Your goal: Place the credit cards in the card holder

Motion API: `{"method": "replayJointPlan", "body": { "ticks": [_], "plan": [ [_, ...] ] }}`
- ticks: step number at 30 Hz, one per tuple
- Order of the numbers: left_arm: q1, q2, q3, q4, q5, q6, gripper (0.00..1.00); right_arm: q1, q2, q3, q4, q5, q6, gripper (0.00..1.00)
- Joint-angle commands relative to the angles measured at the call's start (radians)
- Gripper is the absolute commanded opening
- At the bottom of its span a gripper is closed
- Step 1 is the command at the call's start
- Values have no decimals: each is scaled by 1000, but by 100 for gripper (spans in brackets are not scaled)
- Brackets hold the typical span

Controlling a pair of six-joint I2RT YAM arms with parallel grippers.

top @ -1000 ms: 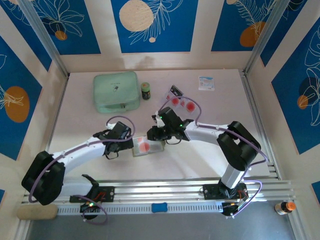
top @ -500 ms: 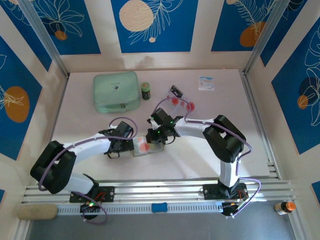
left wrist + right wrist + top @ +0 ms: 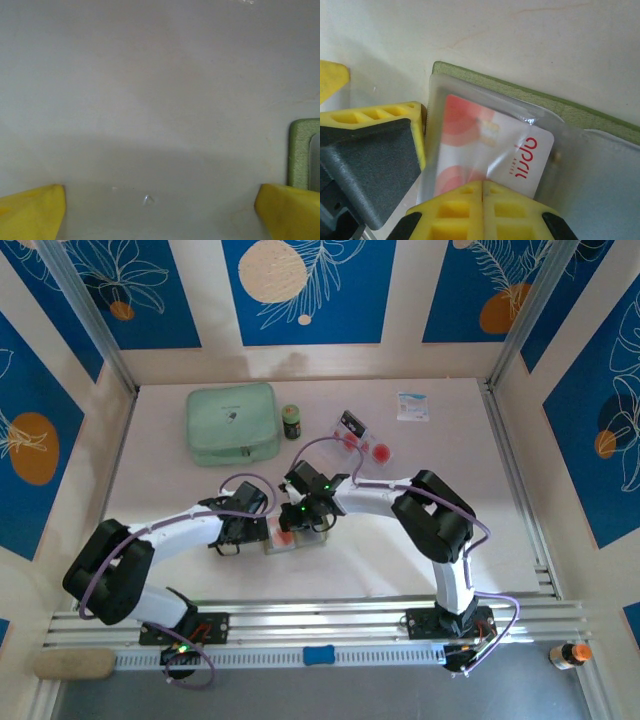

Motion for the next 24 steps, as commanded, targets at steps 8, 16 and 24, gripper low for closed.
{"method": "replayJointPlan", "body": {
  "ticks": [8,16,24],
  "plan": [
    [8,9,-16,55,55,11,100,-9,-101,-14,-74,62,9,0],
    [8,17,-21,61,59,11,100,-15,-90,-43,-96,90,15,0],
    [9,26,-18,68,59,18,100,-14,-52,-48,-96,87,26,0]
  ]
}}
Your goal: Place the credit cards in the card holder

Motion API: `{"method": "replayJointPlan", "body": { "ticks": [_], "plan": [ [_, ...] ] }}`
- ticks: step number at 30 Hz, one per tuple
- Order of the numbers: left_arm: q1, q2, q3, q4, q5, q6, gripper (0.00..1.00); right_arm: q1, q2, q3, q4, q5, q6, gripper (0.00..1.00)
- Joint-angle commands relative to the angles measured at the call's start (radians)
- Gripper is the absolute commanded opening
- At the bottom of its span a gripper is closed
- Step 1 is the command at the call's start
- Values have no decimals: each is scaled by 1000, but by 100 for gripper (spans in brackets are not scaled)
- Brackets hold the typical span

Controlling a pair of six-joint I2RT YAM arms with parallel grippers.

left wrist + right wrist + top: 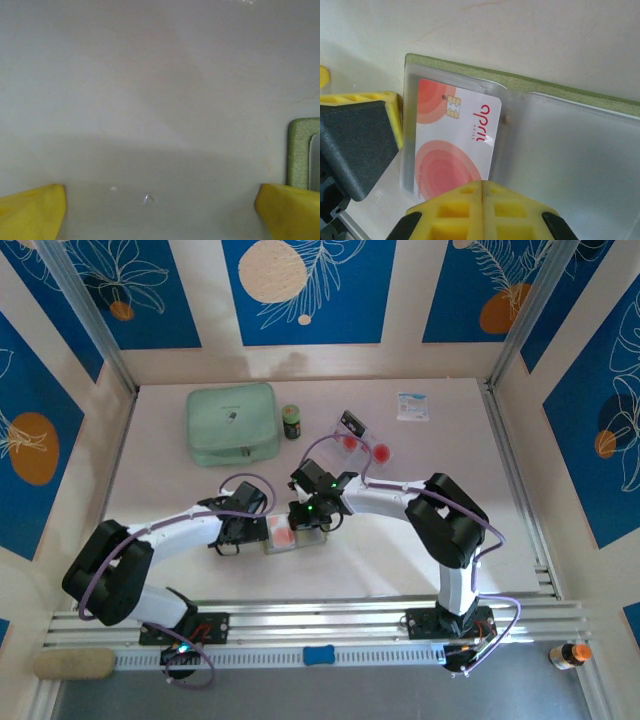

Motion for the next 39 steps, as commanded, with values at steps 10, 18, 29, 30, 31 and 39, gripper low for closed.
{"method": "replayJointPlan", "body": {
  "ticks": [10,18,29,30,31,39],
  "plan": [
    [6,49,-19,84,58,16,99,19,66,40,-27,-27,13,0],
    [6,51,-18,86,60,17,100,37,88,72,-31,-43,20,0],
    [6,44,-18,89,66,14,100,65,104,94,-42,-52,28,0],
    [6,43,-18,89,66,14,100,66,103,92,-42,-51,28,0],
    [6,39,-15,85,66,14,100,65,102,91,-44,-50,27,0],
    [20,-80,12,-22,9,17,100,23,20,52,-56,-17,24,0]
  ]
}}
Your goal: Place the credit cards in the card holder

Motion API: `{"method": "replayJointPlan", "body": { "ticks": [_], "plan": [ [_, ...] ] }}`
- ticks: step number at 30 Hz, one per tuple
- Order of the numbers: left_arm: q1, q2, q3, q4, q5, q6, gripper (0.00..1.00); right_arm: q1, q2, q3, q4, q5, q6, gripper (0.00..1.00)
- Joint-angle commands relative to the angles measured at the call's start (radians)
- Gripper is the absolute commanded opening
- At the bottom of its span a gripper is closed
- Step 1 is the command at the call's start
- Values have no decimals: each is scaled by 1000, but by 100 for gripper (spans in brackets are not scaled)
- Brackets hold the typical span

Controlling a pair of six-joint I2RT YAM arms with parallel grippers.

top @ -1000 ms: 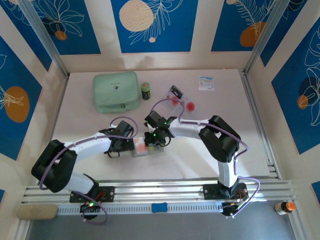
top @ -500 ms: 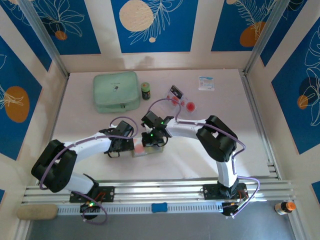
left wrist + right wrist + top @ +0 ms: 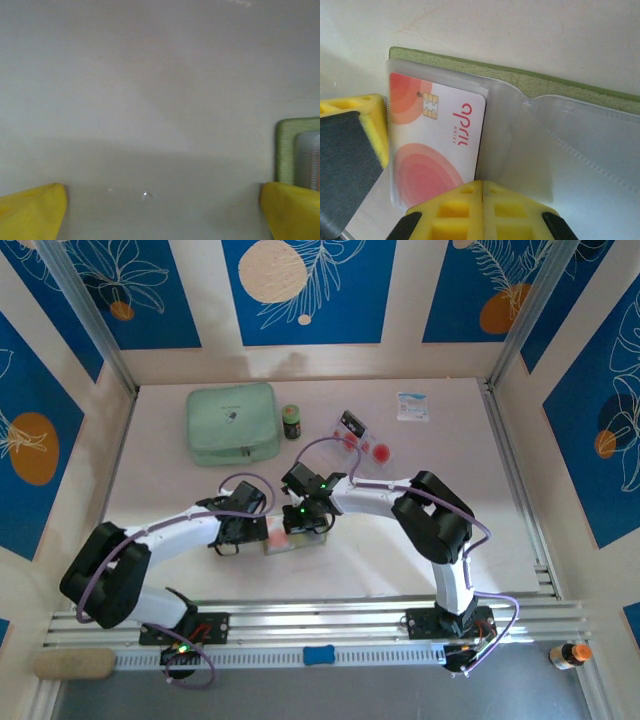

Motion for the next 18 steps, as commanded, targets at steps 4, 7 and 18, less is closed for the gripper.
{"method": "replayJointPlan", "body": {
  "ticks": [4,7,18],
  "plan": [
    [34,-99,4,-40,-2,8,100,-23,-88,-42,-13,-11,6,0],
    [38,-109,-3,-33,4,6,100,-29,-105,-52,-12,-8,6,0],
    [41,-150,-25,138,125,37,100,-86,-184,-143,5,7,3,0]
  ]
}}
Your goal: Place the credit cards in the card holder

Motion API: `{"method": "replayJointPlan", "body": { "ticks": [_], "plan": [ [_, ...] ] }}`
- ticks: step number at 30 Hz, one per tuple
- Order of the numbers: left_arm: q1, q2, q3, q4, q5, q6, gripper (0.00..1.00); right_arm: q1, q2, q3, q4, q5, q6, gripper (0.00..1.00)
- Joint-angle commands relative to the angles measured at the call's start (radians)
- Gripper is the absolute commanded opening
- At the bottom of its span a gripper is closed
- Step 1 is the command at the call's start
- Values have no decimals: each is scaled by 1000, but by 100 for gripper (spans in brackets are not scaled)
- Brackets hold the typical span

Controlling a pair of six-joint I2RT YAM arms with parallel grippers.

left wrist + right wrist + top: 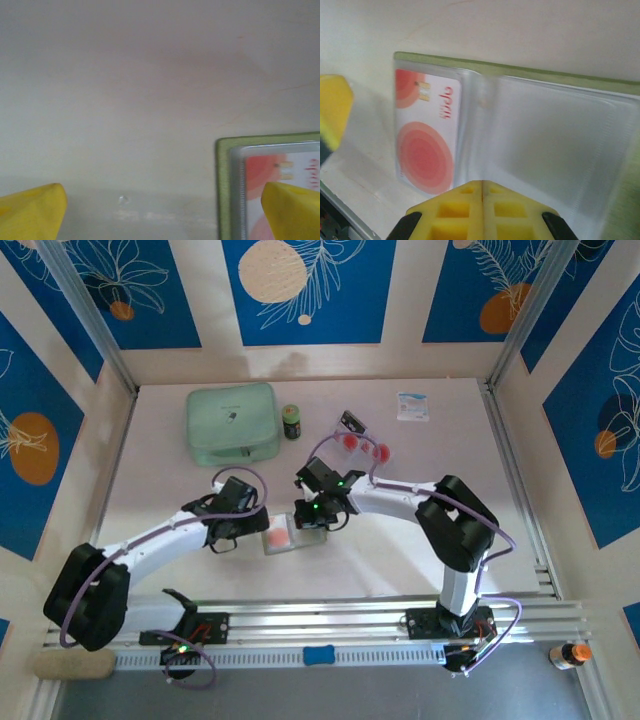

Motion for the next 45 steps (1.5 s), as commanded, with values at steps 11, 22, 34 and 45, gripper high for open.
{"method": "replayJointPlan", "body": {
  "ticks": [11,22,34,45],
  "plan": [
    [11,-4,-32,236,167,-13,100,-68,-49,-47,21,-54,-20,0],
    [11,14,-55,297,186,-28,100,-72,13,-38,36,-68,-44,0],
    [6,81,-78,382,229,-61,100,-105,33,-175,83,-52,-32,0],
    [-23,127,-66,427,251,-74,100,-104,36,-198,105,-60,-26,0]
  ]
}}
